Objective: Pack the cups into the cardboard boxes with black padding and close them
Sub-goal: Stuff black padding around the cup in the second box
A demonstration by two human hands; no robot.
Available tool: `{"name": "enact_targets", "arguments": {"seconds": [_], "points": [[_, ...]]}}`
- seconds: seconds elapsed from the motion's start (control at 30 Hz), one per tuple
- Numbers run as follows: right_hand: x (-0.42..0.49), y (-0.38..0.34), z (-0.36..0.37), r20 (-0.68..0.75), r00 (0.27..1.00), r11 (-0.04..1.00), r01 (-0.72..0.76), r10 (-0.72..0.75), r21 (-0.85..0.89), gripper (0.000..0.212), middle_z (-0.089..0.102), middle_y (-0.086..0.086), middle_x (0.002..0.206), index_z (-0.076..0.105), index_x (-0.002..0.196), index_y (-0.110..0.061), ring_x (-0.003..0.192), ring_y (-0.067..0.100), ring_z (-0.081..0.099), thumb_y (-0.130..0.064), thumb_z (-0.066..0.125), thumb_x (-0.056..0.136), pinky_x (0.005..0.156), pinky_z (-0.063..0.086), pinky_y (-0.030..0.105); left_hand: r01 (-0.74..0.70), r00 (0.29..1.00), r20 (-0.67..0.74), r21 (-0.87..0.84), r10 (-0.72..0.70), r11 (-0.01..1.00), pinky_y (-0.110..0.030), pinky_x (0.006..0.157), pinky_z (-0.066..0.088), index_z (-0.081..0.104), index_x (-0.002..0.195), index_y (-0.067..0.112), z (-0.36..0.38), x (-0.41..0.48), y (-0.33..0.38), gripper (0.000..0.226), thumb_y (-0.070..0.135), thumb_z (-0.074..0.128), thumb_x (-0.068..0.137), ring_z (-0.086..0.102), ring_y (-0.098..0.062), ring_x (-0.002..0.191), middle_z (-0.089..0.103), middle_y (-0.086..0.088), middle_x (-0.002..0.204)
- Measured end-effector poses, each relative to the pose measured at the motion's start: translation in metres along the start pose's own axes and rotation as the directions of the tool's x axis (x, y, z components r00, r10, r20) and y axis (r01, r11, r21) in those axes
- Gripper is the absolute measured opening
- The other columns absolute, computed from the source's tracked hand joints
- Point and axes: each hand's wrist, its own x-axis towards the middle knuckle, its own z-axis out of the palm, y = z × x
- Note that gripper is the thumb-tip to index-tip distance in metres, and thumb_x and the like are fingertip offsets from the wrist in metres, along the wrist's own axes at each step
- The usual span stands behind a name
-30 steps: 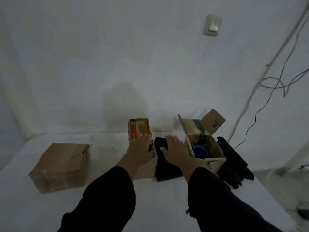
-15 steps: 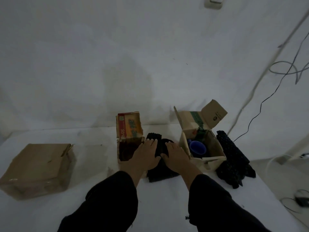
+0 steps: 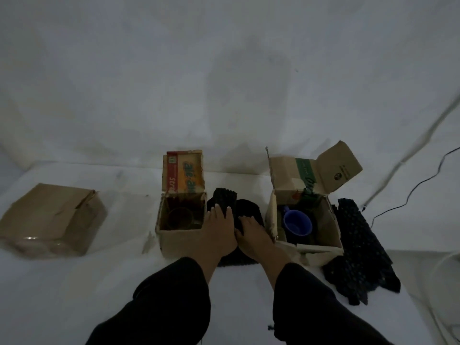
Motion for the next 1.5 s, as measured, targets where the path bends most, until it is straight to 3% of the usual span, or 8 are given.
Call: {"name": "enact_targets", "arguments": {"seconds": [0.4, 0.7, 0.83, 0.93, 1.0, 1.07, 1.37, 1.5], "points": [[0.018, 0.017, 0.023, -0.1, 0.995, 0.964, 0.028, -0.001, 0.266, 0.037, 0.038, 0.011, 0.146, 0.064, 0.119, -0.011, 0.133, 0.028, 0.038, -0.034, 0.045, 0.096, 0.107, 0.035, 0.04, 0.13, 0.973, -0.115, -0.445, -0.201, 0.886, -0.036, 0.108, 0.036, 0.003, 0.151, 0.015, 0.024, 0.009, 0.016, 0.071, 0.014, 0.043, 0.093, 0.032, -0.027, 0.135, 0.025, -0.015, 0.15], [0.021, 0.0, 0.018, -0.117, 0.987, 0.86, -0.034, 0.108, 0.51, 0.032, 0.026, 0.007, 0.155, 0.068, 0.103, -0.006, 0.147, 0.023, 0.007, -0.033, 0.057, 0.092, 0.119, -0.009, 0.042, 0.146, 0.948, -0.103, -0.702, -0.302, 0.697, -0.032, 0.079, 0.047, 0.004, 0.152, 0.021, 0.008, 0.003, 0.018, 0.079, 0.004, 0.05, 0.09, 0.057, -0.019, 0.094, 0.057, -0.012, 0.118], [0.02, -0.009, 0.015, -0.162, 0.976, 0.822, -0.028, 0.145, 0.569, 0.017, 0.041, 0.012, 0.145, 0.062, 0.069, -0.018, 0.142, 0.027, 0.025, -0.023, 0.07, 0.084, 0.119, 0.009, 0.05, 0.104, 0.965, -0.085, -0.746, -0.248, 0.658, -0.03, 0.086, 0.045, 0.004, 0.152, 0.022, 0.004, -0.001, 0.013, 0.082, -0.004, 0.049, 0.088, 0.052, -0.024, 0.119, 0.043, -0.012, 0.143], [0.016, -0.013, 0.01, -0.206, 0.961, 0.767, -0.009, 0.183, 0.641, 0.033, 0.069, 0.011, 0.1, 0.056, 0.052, -0.018, 0.112, 0.024, 0.056, -0.019, 0.07, 0.082, 0.105, 0.037, 0.048, 0.068, 0.969, -0.109, -0.743, -0.221, 0.666, -0.03, 0.101, 0.04, 0.01, 0.151, 0.021, -0.002, 0.0, 0.01, 0.076, -0.001, 0.047, 0.089, 0.038, -0.022, 0.134, 0.032, -0.008, 0.151], [0.009, -0.019, 0.002, -0.214, 0.953, 0.687, 0.008, 0.215, 0.726, 0.031, 0.061, 0.008, 0.063, 0.058, 0.054, -0.009, 0.069, 0.021, 0.06, -0.015, 0.067, 0.083, 0.074, 0.049, 0.037, 0.054, 0.968, -0.145, -0.675, -0.204, 0.736, -0.033, 0.109, 0.033, 0.017, 0.15, 0.016, -0.007, 0.001, 0.008, 0.068, 0.004, 0.045, 0.089, 0.03, -0.023, 0.139, 0.031, -0.008, 0.152], [0.005, -0.023, -0.005, -0.18, 0.957, 0.631, -0.003, 0.226, 0.776, 0.026, 0.058, 0.004, 0.06, 0.061, 0.061, -0.011, 0.061, 0.018, 0.056, -0.014, 0.063, 0.087, 0.064, 0.044, 0.031, 0.073, 0.966, -0.157, -0.603, -0.207, 0.795, -0.035, 0.11, 0.03, 0.021, 0.149, 0.014, -0.011, 0.004, 0.007, 0.062, 0.011, 0.043, 0.091, 0.028, -0.025, 0.14, 0.031, -0.009, 0.151], [0.004, -0.036, -0.035, 0.027, 0.975, 0.327, -0.101, 0.222, 0.94, 0.013, 0.067, 0.017, 0.102, 0.066, 0.089, -0.011, 0.097, 0.032, 0.064, -0.014, 0.055, 0.094, 0.09, 0.052, 0.042, 0.055, 0.976, -0.105, -0.721, -0.188, 0.691, -0.047, 0.092, 0.05, 0.024, 0.142, 0.031, -0.014, 0.013, -0.006, 0.074, 0.049, 0.045, 0.073, 0.054, -0.028, 0.116, 0.052, -0.006, 0.129], [0.006, -0.046, -0.042, 0.084, 0.983, 0.269, -0.127, 0.164, 0.955, 0.01, 0.064, 0.017, 0.113, 0.061, 0.098, -0.011, 0.106, 0.034, 0.061, -0.01, 0.052, 0.095, 0.096, 0.05, 0.045, 0.025, 0.974, -0.12, -0.791, -0.194, 0.611, -0.039, 0.089, 0.051, 0.026, 0.141, 0.024, -0.034, 0.005, -0.009, 0.067, 0.035, 0.055, 0.081, 0.058, -0.025, 0.107, 0.054, -0.004, 0.126]]}}
